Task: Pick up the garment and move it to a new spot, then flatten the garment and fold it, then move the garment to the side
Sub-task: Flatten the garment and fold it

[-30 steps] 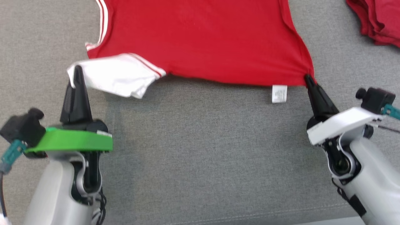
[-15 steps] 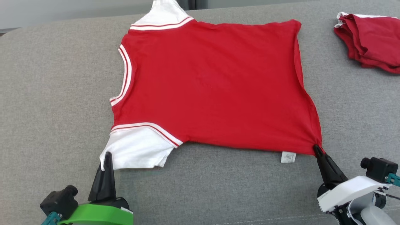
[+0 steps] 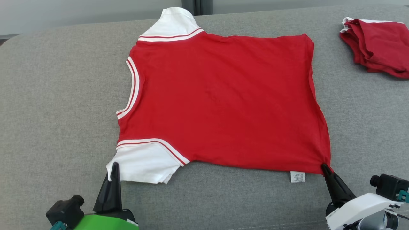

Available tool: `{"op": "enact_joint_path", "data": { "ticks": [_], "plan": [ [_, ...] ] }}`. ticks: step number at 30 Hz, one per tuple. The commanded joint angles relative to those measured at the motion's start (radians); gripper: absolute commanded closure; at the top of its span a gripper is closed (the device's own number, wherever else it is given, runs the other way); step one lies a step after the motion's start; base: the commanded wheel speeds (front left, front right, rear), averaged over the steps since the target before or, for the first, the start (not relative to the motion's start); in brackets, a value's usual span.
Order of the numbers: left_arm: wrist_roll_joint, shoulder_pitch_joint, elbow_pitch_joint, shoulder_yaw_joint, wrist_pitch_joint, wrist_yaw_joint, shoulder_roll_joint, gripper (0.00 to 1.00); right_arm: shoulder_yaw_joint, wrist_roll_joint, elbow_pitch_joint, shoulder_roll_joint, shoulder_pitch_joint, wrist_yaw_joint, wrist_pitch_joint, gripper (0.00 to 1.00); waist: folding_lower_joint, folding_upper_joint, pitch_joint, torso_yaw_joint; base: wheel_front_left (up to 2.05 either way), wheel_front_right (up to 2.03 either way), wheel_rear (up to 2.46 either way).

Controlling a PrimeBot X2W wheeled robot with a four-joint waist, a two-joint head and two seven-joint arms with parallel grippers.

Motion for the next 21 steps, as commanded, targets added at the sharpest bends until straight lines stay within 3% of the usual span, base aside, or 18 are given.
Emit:
{"op": "enact_joint_path", "data": {
  "ticks": [1, 10, 21],
  "plan": [
    [0.012, -0.028, -0.001, 0.0, -0.002, -0.008, 0.012, 1.0, -0.007, -0.011, -0.015, 0.005, -0.005, 0.0, 0.012, 1.0, 0.0001, 0.0, -0.001, -0.008, 0.0, 0.0, 0.0],
    [0.053, -0.198, 0.036, -0.022, 0.055, -0.05, 0.071, 1.0, -0.023, -0.016, -0.048, 0.034, -0.092, 0.0, 0.117, 1.0, 0.0001, 0.0, 0.028, -0.037, 0.0, 0.0, 0.0],
    [0.082, -0.521, 0.217, -0.056, 0.13, -0.108, 0.106, 1.0, -0.078, 0.026, 0.021, 0.081, -0.31, 0.0, 0.224, 1.0, 0.0001, 0.0, 0.127, -0.074, 0.0, 0.0, 0.0]
  ]
}}
